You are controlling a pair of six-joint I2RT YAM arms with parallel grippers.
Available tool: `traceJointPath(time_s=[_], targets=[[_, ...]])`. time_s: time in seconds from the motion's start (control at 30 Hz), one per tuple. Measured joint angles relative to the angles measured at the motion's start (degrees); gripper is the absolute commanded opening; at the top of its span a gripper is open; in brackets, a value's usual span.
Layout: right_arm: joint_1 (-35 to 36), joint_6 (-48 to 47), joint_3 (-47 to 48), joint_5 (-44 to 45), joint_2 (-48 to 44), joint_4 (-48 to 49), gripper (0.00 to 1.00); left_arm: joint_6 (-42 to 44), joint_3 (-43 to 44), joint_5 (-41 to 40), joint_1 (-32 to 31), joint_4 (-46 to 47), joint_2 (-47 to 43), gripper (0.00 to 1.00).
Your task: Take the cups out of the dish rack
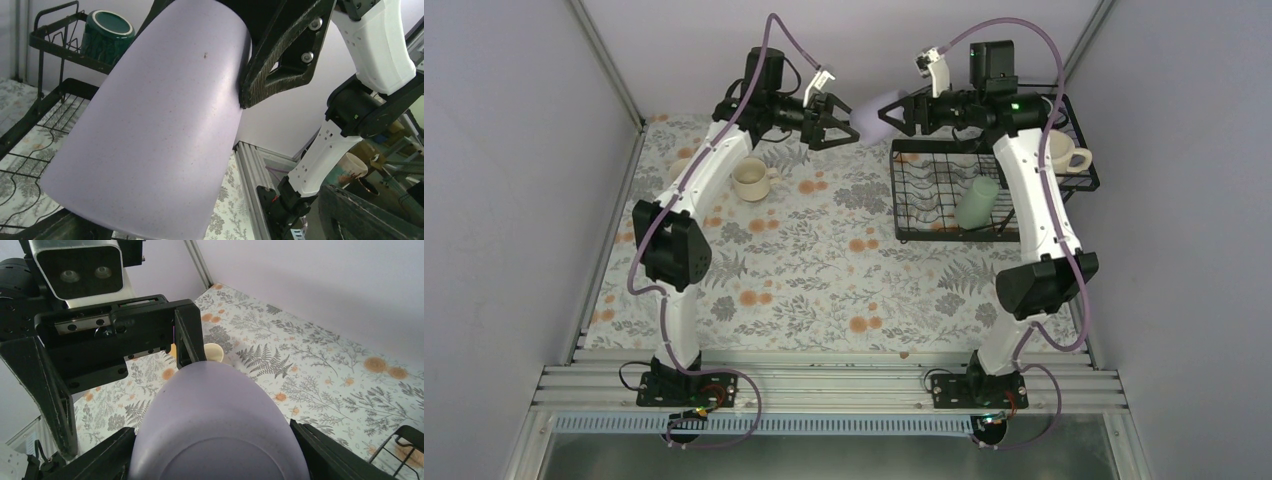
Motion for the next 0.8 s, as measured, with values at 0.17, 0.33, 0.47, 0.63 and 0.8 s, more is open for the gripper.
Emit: traceJointPath(time_s=[0.17, 0.33, 0.47, 0.63, 0.8], targets=[[0.0, 0.0, 0.0, -2.7, 1.9, 1.0, 0.63, -2.1, -0.7, -0.3, 0.7, 0.7, -0.4, 0.74], [-0.1, 0.6, 0.9, -6.2, 5.1, 1.3, 0.66, -3.9, -0.8, -0.8, 1.7, 0.9, -0.4, 0.52], [0.0, 0.8, 1.3, -8.3, 6.8, 1.2, 0.69, -4.2, -0.8, -1.2, 2.3, 1.3, -0.4, 0.44], [0.0, 0.8, 2.2, -9.5, 7.6, 0.9, 0.70, -4.9, -0.8, -1.2, 2.3, 1.4, -0.4, 0.29], [-0.1, 0.5, 4.0, -10.8, 8.5, 0.7, 0.71, -5.6, -0.8, -1.1, 2.3, 1.8, -0.4, 0.09]])
